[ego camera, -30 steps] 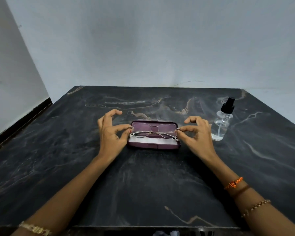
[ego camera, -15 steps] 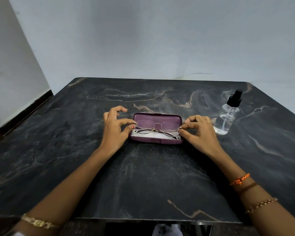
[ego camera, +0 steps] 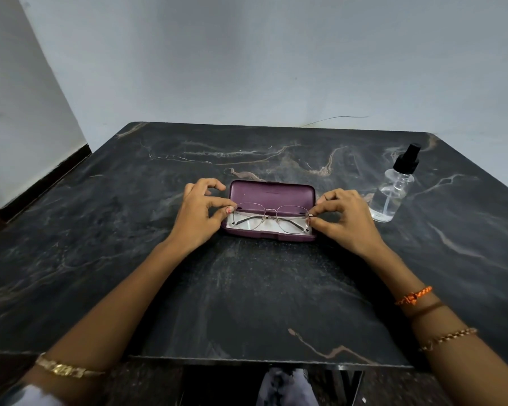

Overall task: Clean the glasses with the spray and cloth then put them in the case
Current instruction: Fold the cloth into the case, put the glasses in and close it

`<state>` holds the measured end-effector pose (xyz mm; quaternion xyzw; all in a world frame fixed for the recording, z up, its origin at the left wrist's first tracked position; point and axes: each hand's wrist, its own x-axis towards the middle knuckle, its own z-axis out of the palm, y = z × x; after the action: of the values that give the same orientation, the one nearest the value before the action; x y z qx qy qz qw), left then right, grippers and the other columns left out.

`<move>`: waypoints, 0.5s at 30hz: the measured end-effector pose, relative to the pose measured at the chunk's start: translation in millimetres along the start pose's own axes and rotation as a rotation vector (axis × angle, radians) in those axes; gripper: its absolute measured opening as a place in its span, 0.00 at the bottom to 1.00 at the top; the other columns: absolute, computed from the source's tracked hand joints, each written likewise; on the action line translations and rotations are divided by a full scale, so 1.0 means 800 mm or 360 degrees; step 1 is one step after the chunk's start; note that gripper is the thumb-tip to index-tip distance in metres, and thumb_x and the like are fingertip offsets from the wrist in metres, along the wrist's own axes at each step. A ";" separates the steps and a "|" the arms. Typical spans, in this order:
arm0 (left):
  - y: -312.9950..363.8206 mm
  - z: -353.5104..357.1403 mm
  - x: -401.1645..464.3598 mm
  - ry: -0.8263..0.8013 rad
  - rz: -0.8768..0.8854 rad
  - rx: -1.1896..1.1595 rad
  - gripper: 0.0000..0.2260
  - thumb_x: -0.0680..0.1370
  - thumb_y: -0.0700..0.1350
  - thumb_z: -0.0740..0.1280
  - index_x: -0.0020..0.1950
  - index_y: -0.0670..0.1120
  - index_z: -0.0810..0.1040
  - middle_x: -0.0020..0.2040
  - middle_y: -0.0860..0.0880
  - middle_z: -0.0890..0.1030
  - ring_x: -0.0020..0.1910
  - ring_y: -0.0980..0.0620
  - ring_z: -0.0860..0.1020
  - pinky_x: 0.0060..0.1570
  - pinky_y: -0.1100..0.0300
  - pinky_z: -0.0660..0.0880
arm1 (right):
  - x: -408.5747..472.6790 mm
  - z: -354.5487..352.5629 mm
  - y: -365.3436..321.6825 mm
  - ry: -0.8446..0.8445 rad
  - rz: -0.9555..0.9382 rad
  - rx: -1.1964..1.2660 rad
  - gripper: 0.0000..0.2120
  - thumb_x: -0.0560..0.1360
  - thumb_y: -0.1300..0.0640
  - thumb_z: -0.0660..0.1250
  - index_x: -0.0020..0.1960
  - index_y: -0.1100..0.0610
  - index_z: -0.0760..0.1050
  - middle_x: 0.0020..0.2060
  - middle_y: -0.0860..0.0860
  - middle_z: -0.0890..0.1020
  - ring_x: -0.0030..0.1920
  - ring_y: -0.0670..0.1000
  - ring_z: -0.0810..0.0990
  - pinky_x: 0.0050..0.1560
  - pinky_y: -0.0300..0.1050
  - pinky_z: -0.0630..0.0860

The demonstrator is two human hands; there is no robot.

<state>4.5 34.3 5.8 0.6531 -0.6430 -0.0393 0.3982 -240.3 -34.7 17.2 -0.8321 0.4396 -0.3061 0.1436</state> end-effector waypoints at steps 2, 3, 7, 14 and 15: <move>0.000 0.000 0.000 -0.0007 -0.0008 0.0001 0.07 0.72 0.39 0.69 0.49 0.42 0.82 0.56 0.46 0.74 0.50 0.53 0.63 0.48 0.71 0.57 | 0.000 -0.001 0.000 -0.0016 -0.0001 0.0013 0.03 0.67 0.56 0.74 0.40 0.54 0.83 0.44 0.51 0.80 0.51 0.55 0.74 0.48 0.41 0.60; 0.000 0.000 -0.001 -0.0004 -0.0010 0.0005 0.08 0.72 0.38 0.69 0.50 0.43 0.82 0.55 0.46 0.74 0.50 0.53 0.64 0.47 0.71 0.57 | 0.001 -0.001 -0.001 -0.0022 -0.0005 0.0017 0.03 0.67 0.56 0.74 0.40 0.54 0.83 0.44 0.52 0.80 0.51 0.55 0.74 0.48 0.41 0.61; 0.000 -0.002 -0.001 -0.0036 -0.0042 -0.0052 0.09 0.73 0.40 0.68 0.52 0.45 0.80 0.53 0.45 0.78 0.50 0.51 0.72 0.46 0.65 0.65 | -0.001 -0.001 -0.001 -0.0010 -0.0015 0.0021 0.04 0.67 0.57 0.74 0.41 0.54 0.83 0.44 0.52 0.81 0.51 0.54 0.74 0.48 0.42 0.63; 0.002 -0.009 -0.004 -0.0238 -0.0239 -0.0142 0.28 0.60 0.56 0.76 0.57 0.52 0.73 0.45 0.55 0.78 0.38 0.59 0.74 0.39 0.64 0.69 | -0.001 -0.003 -0.004 -0.0001 -0.0014 0.0064 0.03 0.66 0.57 0.75 0.40 0.54 0.83 0.40 0.47 0.78 0.51 0.53 0.74 0.51 0.44 0.66; 0.002 -0.010 -0.004 -0.0264 -0.0242 -0.0157 0.30 0.59 0.56 0.77 0.58 0.52 0.73 0.44 0.55 0.78 0.38 0.61 0.74 0.38 0.65 0.69 | 0.000 -0.004 -0.004 -0.0017 -0.0023 0.0066 0.03 0.66 0.58 0.74 0.40 0.55 0.83 0.40 0.47 0.79 0.51 0.53 0.74 0.51 0.45 0.67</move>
<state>7.0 40.7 10.5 0.6740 -0.6197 -0.1548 0.3710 -240.3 -32.3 21.2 -0.8337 0.4263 -0.3118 0.1610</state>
